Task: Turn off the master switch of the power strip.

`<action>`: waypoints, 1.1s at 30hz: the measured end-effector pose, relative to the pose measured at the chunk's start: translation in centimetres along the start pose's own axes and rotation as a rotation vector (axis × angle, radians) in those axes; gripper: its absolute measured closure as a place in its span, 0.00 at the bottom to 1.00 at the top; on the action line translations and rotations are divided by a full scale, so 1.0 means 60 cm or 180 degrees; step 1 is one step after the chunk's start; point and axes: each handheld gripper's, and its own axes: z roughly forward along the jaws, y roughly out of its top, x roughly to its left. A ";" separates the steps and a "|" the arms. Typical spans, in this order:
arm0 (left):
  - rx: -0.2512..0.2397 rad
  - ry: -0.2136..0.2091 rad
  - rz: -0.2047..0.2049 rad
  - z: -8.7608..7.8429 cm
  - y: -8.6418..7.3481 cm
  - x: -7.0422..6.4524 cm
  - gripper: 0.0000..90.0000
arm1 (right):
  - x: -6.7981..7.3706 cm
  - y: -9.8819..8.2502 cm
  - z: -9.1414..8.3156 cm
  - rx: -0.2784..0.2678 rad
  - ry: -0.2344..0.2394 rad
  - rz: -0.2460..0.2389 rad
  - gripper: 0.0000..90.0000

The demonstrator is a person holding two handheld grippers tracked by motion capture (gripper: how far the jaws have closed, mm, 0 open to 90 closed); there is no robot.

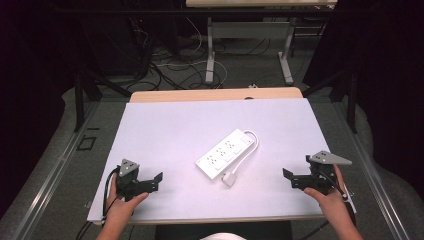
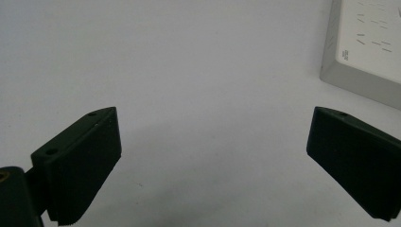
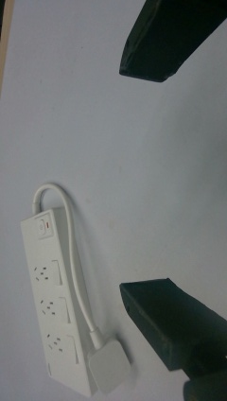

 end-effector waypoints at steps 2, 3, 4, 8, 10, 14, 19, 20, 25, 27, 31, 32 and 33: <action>-0.0003 0.0002 -0.0002 0.000 0.000 0.000 0.04 | -0.007 -0.007 -0.003 -0.0019 -0.0049 0.0017 0.00; -0.0005 0.0004 -0.0004 0.000 0.000 0.000 0.04 | -0.010 -0.010 -0.005 0.0001 -0.0045 0.0056 0.00; -0.0006 0.0006 -0.0008 0.000 0.000 0.000 0.04 | -0.013 -0.014 -0.006 -0.0002 -0.0072 0.0063 0.00; -0.0006 0.0006 -0.0010 0.000 0.000 0.000 0.04 | -0.022 -0.029 -0.006 -0.0031 -0.0145 0.0131 0.00; -0.0004 0.0005 -0.0009 0.000 0.000 0.000 0.04 | -0.028 -0.035 -0.006 -0.0016 -0.0137 0.0182 0.00; -0.0009 0.0004 -0.0009 0.000 0.000 0.000 0.04 | -0.037 -0.045 -0.003 0.0002 -0.0206 0.0233 0.00; -0.0009 0.0002 -0.0005 0.000 0.000 0.001 0.04 | -0.050 -0.058 0.001 -0.0033 -0.0270 0.0294 0.01; -0.0010 0.0001 -0.0006 0.000 0.000 0.001 0.04 | -0.052 -0.060 0.000 -0.0013 -0.0299 0.0317 0.01; -0.0015 0.0007 -0.0003 0.000 0.000 0.001 0.04 | -0.064 -0.073 -0.001 -0.0040 -0.0365 0.0389 0.01; -0.0019 0.0006 -0.0005 -0.001 0.000 0.001 0.04 | -0.069 -0.077 -0.003 -0.0031 -0.0383 0.0404 0.02; -0.0004 0.0001 -0.0010 -0.002 0.000 0.002 0.04 | -0.072 -0.083 -0.004 -0.0052 -0.0431 0.0507 0.02; -0.0004 0.0000 -0.0010 -0.002 0.001 0.003 0.04 | -0.075 -0.084 -0.006 -0.0027 -0.0413 0.0479 0.02; -0.0004 0.0000 -0.0011 -0.002 0.001 0.003 0.04 | -0.074 -0.084 -0.009 0.0016 -0.0440 0.0488 0.03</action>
